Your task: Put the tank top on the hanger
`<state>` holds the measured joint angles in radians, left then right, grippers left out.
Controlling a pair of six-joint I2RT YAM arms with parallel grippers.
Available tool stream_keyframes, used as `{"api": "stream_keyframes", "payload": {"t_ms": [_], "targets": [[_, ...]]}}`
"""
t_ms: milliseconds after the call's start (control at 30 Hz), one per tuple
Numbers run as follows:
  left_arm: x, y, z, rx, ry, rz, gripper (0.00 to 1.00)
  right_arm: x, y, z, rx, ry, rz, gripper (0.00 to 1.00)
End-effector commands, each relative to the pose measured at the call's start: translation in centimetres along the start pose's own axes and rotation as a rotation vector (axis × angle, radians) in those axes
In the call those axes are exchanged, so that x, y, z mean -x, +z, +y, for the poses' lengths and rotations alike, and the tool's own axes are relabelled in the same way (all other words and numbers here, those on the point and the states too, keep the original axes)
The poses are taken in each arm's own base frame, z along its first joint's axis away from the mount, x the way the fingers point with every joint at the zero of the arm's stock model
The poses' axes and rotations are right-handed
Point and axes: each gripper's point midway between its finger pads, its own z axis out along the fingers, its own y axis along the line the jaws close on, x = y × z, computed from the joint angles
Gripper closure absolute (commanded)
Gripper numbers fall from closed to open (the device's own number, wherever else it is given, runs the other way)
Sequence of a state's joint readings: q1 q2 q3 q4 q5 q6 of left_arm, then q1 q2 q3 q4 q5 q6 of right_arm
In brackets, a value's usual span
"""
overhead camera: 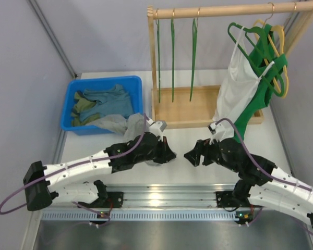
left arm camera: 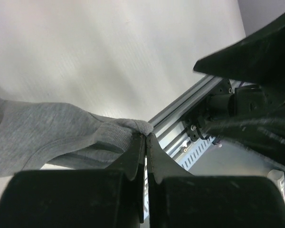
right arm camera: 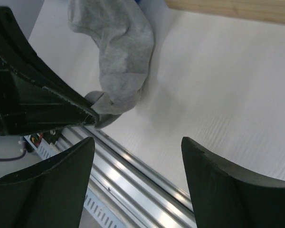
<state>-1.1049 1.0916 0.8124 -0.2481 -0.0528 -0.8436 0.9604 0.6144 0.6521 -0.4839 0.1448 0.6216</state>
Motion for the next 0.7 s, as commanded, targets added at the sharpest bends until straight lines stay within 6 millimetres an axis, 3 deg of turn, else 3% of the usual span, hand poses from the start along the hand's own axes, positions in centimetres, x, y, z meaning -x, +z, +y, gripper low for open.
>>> {"api": "stream_keyframes", "payload": {"t_ms": [0, 233, 467, 667], "targets": [[4.0, 0.6, -4.0, -0.076, -0.013, -0.141, 1.00, 0.5, 0.4, 1.7, 0.051, 0.034, -0.070, 0.27], [5.8, 1.4, -5.2, -0.061, -0.045, -0.179, 1.00, -0.7, 0.8, 2.6, 0.088, 0.016, -0.110, 0.33], [5.8, 2.2, -6.6, -0.104, -0.106, -0.162, 1.00, 0.5, 1.8, 3.7, 0.110, 0.013, -0.241, 0.32], [6.0, 2.1, -7.2, -0.125, -0.120, -0.156, 1.00, 1.6, 2.4, 3.2, 0.011, -0.024, -0.318, 0.32]]}}
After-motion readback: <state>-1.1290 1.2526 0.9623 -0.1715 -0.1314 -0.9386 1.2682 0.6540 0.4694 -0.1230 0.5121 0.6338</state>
